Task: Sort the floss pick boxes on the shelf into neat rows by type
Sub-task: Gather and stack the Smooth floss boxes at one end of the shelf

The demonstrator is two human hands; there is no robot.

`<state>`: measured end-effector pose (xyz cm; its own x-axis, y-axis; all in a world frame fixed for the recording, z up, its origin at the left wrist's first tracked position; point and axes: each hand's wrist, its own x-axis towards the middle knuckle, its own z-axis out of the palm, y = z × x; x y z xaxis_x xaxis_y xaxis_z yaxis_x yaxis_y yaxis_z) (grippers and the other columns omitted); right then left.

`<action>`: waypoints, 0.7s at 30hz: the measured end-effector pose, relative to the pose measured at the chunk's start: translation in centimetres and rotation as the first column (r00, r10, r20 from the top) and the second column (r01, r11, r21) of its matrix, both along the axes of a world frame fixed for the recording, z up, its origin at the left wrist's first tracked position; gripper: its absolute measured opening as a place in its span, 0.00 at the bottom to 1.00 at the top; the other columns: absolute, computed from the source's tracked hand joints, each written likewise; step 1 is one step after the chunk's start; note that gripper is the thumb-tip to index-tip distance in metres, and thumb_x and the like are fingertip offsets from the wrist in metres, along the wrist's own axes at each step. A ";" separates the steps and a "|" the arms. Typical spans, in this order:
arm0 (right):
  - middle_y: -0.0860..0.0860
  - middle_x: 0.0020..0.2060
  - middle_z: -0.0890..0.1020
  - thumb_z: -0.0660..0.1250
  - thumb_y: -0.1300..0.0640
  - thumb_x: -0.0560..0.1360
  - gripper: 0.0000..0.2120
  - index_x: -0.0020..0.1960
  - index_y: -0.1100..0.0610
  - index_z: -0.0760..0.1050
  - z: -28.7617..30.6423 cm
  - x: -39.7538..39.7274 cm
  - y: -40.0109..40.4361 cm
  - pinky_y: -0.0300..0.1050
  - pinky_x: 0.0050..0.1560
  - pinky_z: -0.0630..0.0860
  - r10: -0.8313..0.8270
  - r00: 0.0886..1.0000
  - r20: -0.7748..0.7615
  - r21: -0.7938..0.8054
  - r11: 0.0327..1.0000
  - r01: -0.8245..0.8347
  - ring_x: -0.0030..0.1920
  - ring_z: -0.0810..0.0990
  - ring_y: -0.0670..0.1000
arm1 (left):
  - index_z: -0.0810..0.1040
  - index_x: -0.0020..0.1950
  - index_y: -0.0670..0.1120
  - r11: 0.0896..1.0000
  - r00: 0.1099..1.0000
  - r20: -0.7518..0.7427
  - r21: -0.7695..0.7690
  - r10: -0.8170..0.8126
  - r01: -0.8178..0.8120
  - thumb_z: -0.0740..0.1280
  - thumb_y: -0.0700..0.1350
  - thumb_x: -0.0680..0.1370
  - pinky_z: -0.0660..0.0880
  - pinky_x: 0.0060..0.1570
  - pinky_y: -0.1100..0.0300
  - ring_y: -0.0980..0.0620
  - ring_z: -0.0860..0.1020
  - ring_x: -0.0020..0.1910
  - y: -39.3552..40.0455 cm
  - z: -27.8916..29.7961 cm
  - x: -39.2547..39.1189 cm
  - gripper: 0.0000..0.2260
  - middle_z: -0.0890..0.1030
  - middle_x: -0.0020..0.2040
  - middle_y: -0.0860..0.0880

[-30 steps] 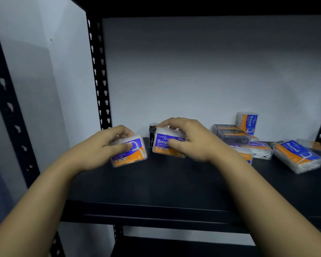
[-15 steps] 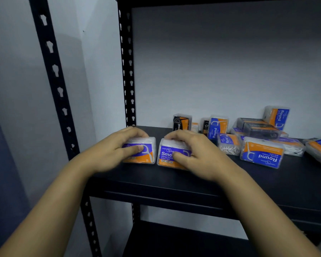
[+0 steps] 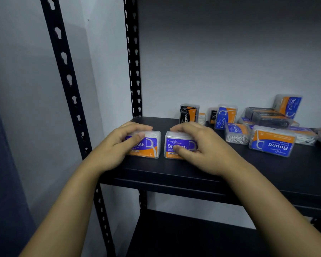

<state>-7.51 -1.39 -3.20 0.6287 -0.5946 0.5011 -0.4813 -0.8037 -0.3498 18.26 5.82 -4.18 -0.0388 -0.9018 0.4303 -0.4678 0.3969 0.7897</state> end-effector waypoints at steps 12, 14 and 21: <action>0.41 0.58 0.79 0.71 0.47 0.78 0.18 0.66 0.46 0.72 -0.4 0.6 0.6 0.47 0.54 0.80 0.043 0.998 0.046 -0.009 0.999 -0.043 0.56 0.78 0.42 | 0.81 0.62 0.53 1.000 0.999 -0.050 0.002 0.020 -0.020 0.66 0.52 0.79 0.78 0.62 0.46 0.50 0.82 0.59 0.4 -0.2 0.1 0.14 0.81 0.60 0.49; 0.41 0.58 0.79 0.71 0.46 0.78 0.18 0.66 0.45 0.72 -0.4 0.5 0.5 0.47 0.54 0.80 0.053 0.997 0.053 -0.009 0.999 -0.053 0.56 0.79 0.42 | 0.81 0.62 0.53 1.000 0.998 -0.054 0.007 0.017 -0.017 0.66 0.52 0.79 0.78 0.62 0.45 0.49 0.82 0.58 0.4 -0.2 0.0 0.13 0.81 0.60 0.48; 0.43 0.61 0.79 0.69 0.50 0.80 0.18 0.69 0.48 0.73 -0.6 0.3 0.5 0.43 0.57 0.78 0.103 0.992 0.073 0.026 0.994 -0.105 0.60 0.77 0.42 | 0.81 0.63 0.51 1.000 0.997 -0.071 0.005 0.022 -0.022 0.66 0.51 0.78 0.79 0.61 0.45 0.48 0.82 0.58 0.5 -0.3 -0.2 0.14 0.81 0.60 0.47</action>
